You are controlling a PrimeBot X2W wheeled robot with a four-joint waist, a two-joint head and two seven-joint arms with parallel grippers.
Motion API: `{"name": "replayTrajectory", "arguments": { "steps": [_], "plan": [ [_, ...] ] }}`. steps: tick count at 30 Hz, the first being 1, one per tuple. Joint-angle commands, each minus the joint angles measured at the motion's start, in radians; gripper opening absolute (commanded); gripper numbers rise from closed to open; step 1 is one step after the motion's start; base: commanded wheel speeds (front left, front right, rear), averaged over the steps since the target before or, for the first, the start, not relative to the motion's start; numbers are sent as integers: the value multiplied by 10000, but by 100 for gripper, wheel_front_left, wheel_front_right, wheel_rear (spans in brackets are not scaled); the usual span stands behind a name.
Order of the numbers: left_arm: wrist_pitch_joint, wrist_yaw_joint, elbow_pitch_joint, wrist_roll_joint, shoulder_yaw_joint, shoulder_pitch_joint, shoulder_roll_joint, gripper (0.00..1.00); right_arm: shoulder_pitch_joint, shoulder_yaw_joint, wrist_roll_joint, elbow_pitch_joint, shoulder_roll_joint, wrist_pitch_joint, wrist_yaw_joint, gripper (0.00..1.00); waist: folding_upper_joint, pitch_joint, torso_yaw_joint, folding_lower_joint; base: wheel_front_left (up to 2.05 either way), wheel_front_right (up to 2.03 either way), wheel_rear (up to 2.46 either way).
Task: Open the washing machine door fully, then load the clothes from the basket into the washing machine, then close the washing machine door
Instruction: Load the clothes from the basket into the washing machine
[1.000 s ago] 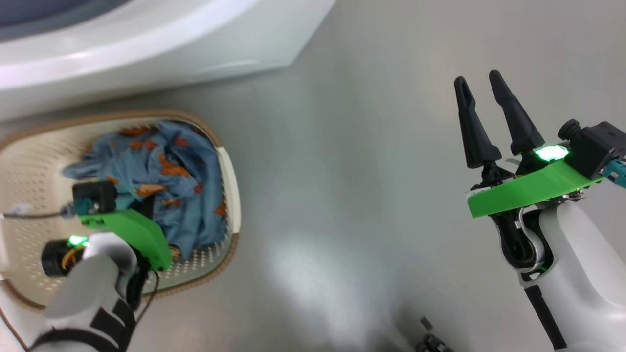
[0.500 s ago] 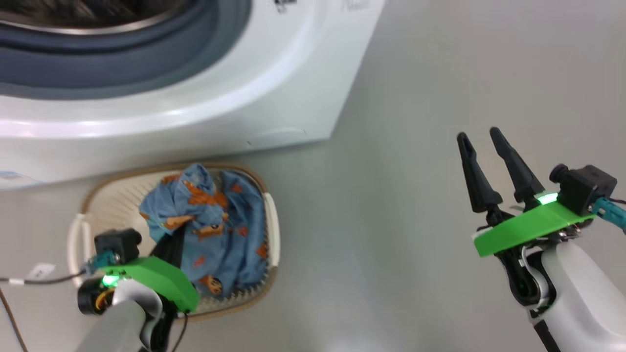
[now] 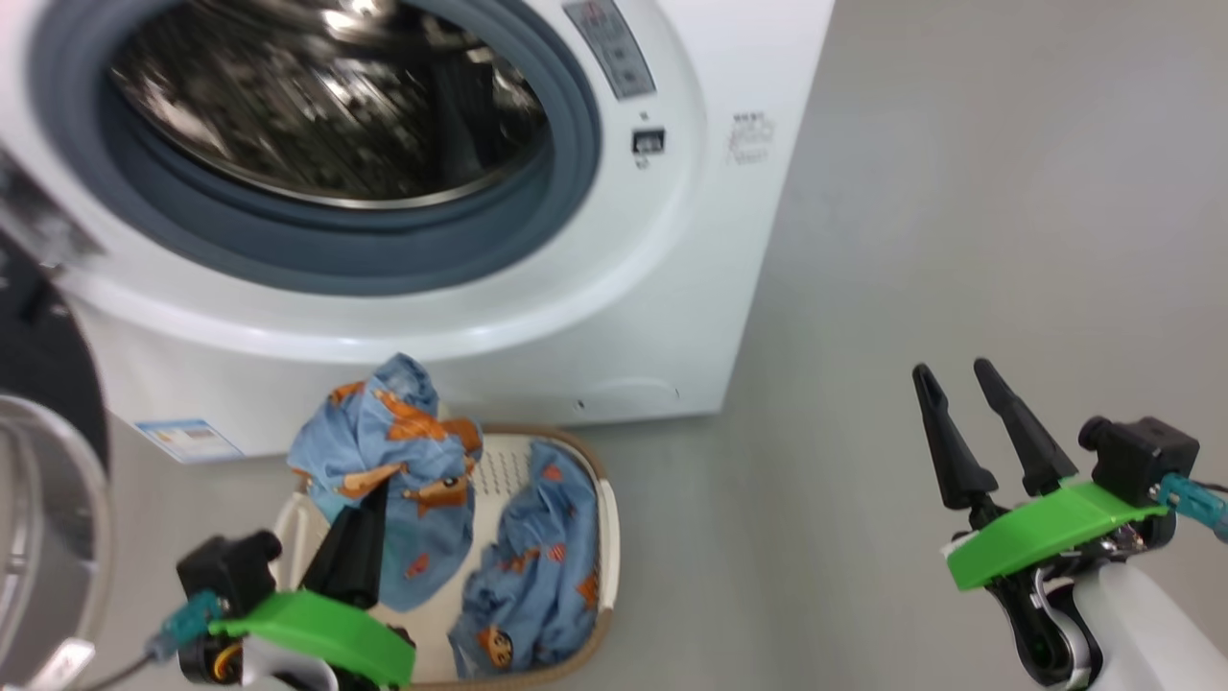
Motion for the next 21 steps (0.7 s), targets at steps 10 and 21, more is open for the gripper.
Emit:
{"name": "replayTrajectory", "arguments": {
  "steps": [10,21],
  "plan": [
    [-135,501,-2868,649,911,1694,-3,0,643,-33,104,-195,-211,-80,56,100,0,-1796,646,0,0,0,0],
    [253,1217,-4220,1021,812,2239,294,0,771,-33,67,-297,-254,-80,56,100,0,-1919,634,0,0,0,0]
  ]
}}
